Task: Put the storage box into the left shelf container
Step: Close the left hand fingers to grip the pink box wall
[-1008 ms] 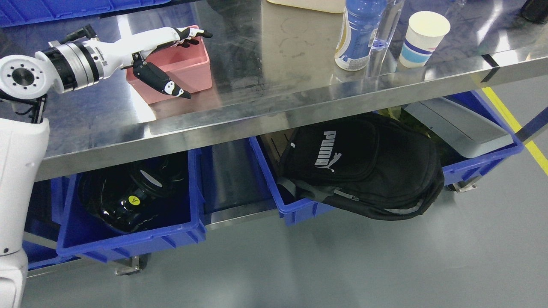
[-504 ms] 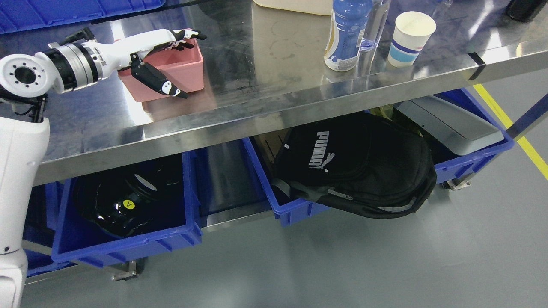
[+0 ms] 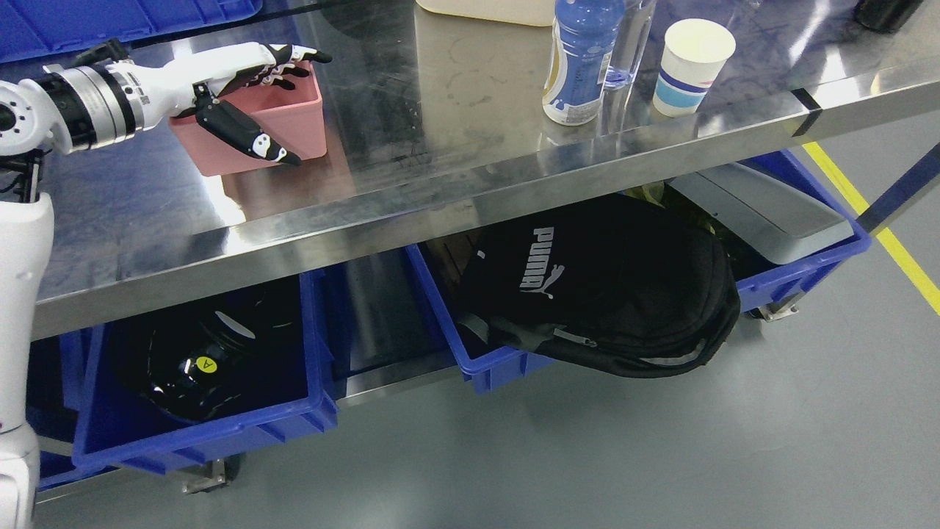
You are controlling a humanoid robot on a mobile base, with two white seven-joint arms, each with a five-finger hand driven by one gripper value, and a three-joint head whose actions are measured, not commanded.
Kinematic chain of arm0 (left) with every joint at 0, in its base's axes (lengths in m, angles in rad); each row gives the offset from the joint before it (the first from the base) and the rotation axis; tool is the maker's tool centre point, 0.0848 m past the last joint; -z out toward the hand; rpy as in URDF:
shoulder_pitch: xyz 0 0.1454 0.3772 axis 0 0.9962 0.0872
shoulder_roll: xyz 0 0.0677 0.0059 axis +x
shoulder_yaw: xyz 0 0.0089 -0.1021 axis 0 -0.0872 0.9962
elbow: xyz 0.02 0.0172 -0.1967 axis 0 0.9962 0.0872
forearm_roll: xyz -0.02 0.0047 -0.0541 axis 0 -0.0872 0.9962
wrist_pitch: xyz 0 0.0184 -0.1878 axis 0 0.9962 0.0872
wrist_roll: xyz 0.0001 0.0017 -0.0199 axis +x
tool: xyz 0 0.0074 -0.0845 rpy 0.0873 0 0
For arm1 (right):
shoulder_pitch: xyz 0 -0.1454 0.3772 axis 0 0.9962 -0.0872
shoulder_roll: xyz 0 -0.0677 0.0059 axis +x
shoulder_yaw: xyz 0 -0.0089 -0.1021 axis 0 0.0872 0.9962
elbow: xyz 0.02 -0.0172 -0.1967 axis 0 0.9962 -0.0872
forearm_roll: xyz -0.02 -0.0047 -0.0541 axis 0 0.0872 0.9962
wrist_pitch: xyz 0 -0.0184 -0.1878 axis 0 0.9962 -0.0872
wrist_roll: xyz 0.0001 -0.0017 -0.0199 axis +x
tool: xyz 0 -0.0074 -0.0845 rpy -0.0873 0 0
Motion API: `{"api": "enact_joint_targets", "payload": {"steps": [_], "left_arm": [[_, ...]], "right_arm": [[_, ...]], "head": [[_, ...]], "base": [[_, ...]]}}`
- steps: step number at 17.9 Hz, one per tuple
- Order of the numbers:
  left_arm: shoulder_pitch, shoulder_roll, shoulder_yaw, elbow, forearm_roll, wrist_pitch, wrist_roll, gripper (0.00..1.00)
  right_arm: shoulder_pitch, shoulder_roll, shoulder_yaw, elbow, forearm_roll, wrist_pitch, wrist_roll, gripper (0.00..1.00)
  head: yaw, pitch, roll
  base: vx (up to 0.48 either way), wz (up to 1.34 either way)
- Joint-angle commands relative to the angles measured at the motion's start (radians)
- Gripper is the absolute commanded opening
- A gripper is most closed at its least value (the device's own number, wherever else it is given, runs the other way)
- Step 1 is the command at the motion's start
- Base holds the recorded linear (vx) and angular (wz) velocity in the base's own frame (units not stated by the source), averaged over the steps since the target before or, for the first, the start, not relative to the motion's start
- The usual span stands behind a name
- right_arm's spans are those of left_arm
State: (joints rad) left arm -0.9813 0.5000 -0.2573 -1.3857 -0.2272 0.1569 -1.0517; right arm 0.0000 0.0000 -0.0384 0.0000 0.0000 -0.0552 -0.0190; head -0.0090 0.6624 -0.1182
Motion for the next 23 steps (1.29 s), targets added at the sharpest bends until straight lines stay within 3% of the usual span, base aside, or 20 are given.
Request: {"api": "enact_joint_targets", "payload": {"steps": [1, 6, 10, 23], "left_arm": [[0.033, 0.005, 0.055, -0.052, 0.003, -0.008, -0.005, 0.99], [0.023, 0.011, 0.154, -0.059, 0.002, -0.01, -0.001, 0.99], [0.029, 0.066, 0.161, -0.098, 0.003, -0.01, -0.002, 0.99], [0.11, 0.078, 0.066, -0.139, 0.002, 0.061, -0.07, 0.98]], "right_arm": [[-0.018, -0.017, 0.0, -0.017, 0.0, 0.0, 0.001, 0.99], [-0.018, -0.017, 0.0, -0.017, 0.0, 0.0, 0.001, 0.99], [-0.018, -0.017, 0.0, -0.017, 0.0, 0.0, 0.001, 0.99], [-0.018, -0.017, 0.0, -0.017, 0.0, 0.0, 0.001, 0.99]], "head": [[0.0, 0.0, 0.0], [0.0, 0.0, 0.0], [0.0, 0.0, 0.0], [0.0, 0.0, 0.0]], "base": [[0.013, -0.06], [0.001, -0.01], [0.0, 0.0], [0.0, 0.01]]}}
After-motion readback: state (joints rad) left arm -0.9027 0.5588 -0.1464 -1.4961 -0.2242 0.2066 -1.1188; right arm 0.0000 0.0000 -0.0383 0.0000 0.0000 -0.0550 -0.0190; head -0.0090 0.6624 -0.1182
